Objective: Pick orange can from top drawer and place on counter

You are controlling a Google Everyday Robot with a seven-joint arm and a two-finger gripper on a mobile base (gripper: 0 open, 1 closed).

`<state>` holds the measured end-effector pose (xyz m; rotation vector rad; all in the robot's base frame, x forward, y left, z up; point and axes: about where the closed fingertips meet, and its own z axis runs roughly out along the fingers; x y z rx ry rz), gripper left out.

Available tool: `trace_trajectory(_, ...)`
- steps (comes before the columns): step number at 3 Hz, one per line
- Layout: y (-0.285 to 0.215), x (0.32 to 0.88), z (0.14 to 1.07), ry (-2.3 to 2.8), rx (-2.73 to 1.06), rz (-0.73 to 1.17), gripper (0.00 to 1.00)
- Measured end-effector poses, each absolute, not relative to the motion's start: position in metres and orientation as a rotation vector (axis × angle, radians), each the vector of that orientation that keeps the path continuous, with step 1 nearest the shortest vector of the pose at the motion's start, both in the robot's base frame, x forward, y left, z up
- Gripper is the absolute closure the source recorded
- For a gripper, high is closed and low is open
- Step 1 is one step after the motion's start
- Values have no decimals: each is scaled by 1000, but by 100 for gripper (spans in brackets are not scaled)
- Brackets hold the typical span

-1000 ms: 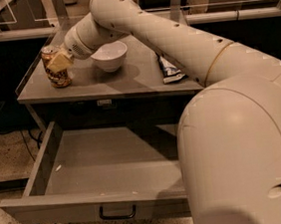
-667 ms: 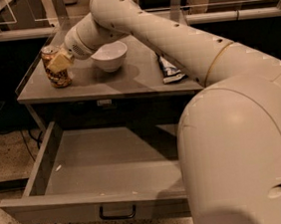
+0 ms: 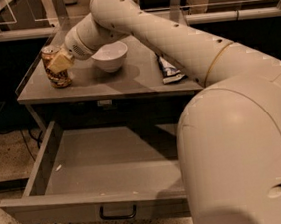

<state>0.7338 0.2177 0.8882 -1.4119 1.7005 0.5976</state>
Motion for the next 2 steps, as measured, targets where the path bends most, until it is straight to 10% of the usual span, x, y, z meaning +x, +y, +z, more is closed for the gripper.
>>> trace_trajectory(2, 218, 734, 888, 1701, -1412, 598, 0)
